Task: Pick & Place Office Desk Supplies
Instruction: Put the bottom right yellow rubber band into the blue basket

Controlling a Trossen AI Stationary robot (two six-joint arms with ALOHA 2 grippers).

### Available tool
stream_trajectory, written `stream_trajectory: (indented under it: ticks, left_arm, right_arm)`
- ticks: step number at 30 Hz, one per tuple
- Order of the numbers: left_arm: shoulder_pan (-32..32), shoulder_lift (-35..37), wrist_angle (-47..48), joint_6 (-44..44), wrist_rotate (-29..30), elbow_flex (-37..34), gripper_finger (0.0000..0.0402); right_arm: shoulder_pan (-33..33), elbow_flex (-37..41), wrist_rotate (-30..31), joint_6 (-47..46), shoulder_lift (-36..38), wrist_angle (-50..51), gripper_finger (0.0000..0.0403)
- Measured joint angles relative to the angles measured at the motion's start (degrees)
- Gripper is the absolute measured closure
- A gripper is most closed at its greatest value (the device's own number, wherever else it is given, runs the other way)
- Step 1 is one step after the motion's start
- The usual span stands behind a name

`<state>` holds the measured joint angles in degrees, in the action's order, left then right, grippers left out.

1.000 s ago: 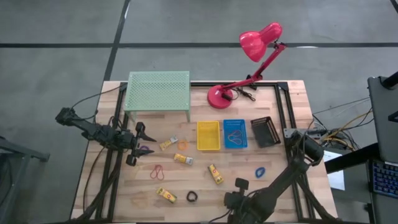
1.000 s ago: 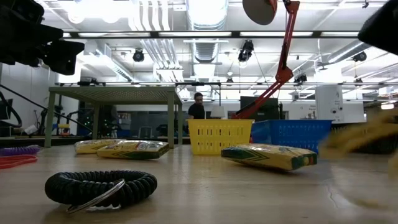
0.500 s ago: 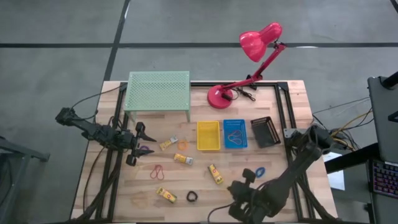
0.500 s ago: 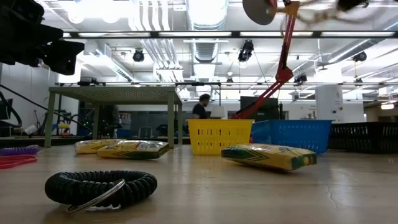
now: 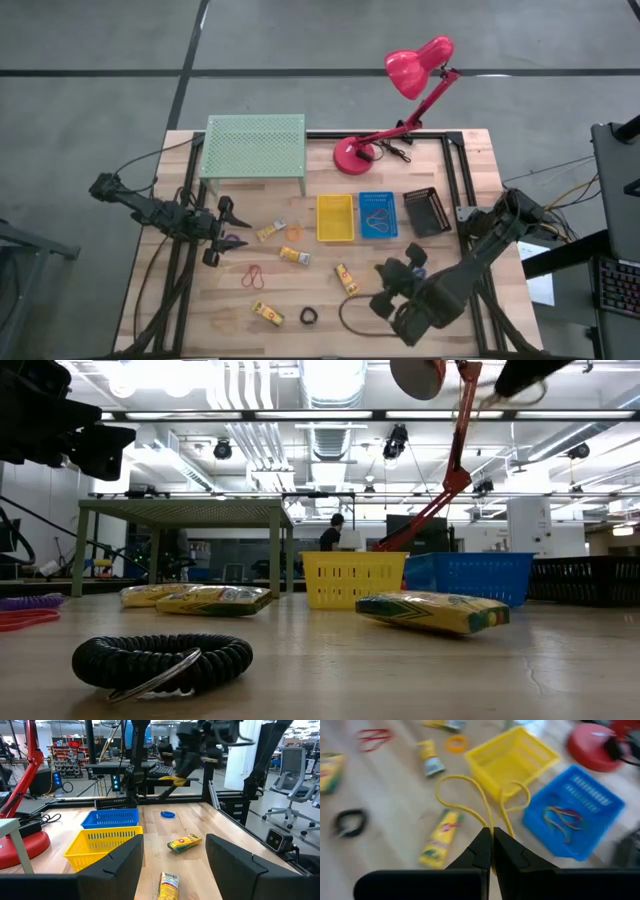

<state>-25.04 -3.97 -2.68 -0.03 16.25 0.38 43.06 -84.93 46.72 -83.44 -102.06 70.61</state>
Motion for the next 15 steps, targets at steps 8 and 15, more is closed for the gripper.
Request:
stream_trajectory:
  ticks: [8,15]
  left_arm:
    - [0.0,0.0,0.0,0.0,0.0,0.0,0.0183]
    - [0.0,0.0,0.0,0.0,0.0,0.0,0.0183]
  right_arm:
    - [-7.7,0.1,0.0,-4.1,0.0,5.2,0.0394]
    - [-15.6,1.2,-1.7,-10.9,0.0,8.2,0.0394]
